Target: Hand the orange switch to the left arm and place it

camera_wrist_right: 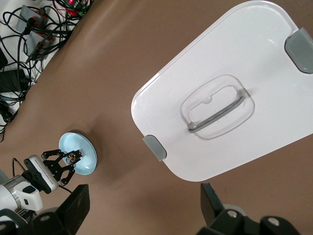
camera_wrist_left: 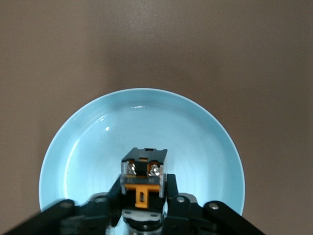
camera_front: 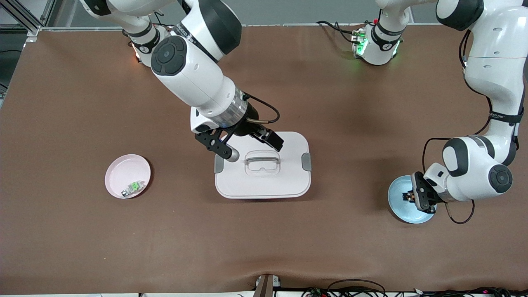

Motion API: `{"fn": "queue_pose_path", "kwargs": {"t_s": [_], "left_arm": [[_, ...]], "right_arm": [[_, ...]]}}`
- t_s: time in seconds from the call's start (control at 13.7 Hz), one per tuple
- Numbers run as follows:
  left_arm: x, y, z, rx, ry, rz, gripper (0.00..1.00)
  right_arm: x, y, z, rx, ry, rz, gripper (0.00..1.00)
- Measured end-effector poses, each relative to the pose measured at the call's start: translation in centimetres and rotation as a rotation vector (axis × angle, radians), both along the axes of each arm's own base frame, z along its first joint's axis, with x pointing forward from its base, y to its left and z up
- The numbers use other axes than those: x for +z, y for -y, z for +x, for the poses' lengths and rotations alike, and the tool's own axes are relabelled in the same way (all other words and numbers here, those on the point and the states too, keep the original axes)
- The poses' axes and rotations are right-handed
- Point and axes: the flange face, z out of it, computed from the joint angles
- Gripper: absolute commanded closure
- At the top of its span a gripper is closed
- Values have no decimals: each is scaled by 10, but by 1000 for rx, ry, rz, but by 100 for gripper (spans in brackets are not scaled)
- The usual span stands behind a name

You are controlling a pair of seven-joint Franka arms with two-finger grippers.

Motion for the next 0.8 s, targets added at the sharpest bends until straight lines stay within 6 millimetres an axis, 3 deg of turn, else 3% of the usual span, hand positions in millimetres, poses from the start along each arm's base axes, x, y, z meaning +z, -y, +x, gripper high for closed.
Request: {"fn": "queue_pose_path", "kwargs": {"t_s": [0.07,0.15,0.29,0.58,0.8], "left_arm": [[0,0,0,0,1,0,17],[-1,0,0,-2,1,1,0],[-4,-1,0,-1,4,1,0],[-1,-3,2,15,12,3,0],[24,-5,4,105,-2,8,0]], "right_arm": [[0,0,0,0,0,0,0],[0,0,0,0,0,0,0],[6,-5,-3,55,20,37,0],[46,-21,-29,115,57,138,0],[44,-20,-28,119,54,135,0]]}}
